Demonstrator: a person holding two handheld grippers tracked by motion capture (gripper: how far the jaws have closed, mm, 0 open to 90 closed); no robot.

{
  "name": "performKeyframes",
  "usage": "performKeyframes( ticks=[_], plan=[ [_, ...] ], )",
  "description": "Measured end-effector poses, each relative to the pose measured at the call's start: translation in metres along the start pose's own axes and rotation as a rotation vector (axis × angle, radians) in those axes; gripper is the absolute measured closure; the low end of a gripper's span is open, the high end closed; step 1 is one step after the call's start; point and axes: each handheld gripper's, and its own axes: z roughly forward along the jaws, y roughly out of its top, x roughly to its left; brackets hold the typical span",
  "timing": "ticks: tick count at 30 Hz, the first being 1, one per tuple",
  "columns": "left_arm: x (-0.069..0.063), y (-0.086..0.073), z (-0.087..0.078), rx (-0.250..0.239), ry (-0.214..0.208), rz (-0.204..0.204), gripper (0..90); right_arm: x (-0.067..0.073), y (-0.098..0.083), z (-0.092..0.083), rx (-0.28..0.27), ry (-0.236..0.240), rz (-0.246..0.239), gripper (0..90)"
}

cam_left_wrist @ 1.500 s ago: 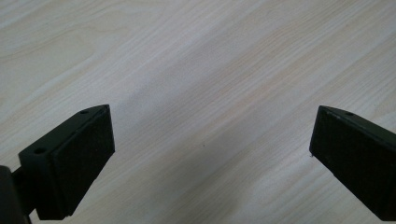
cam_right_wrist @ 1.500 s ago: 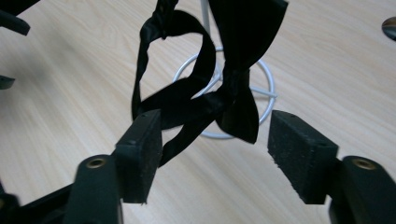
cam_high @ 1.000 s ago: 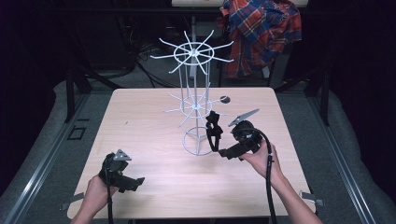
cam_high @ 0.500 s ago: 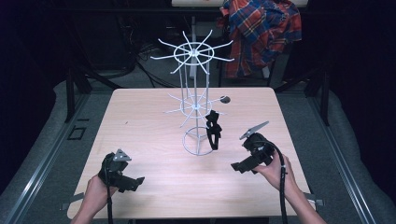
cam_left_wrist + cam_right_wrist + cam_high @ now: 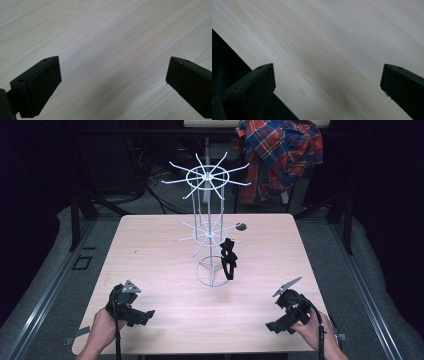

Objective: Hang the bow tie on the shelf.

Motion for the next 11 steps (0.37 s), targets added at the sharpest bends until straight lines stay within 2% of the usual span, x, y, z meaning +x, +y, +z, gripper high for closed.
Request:
performKeyframes(
  ticks=[3,5,8,9,10,11],
  plan=[
    [0.001,0.000,0.002,0.008,0.008,-0.005,0.0,-0.004,-0.016,0.001,0.044,-0.010,-0.006,0.0],
    [0.002,0.001,0.003,0.018,0.016,-0.006,0.1,-0.008,-0.020,0.001,0.065,-0.011,-0.003,0.5],
    [0.000,0.002,0.004,0.020,0.025,-0.004,0.1,-0.009,-0.018,0.004,0.062,-0.019,0.007,2.2],
    [-0.001,0.002,0.004,0.020,0.029,0.000,0.1,-0.010,-0.018,0.006,0.060,-0.008,0.013,2.1],
    [-0.001,0.001,0.005,0.022,0.032,0.005,0.1,-0.011,-0.017,0.007,0.079,-0.023,0.001,2.1],
    [-0.001,0.001,0.005,0.022,0.032,0.005,0.1,-0.013,-0.016,0.008,0.095,-0.013,-0.005,2.0]
  ],
)
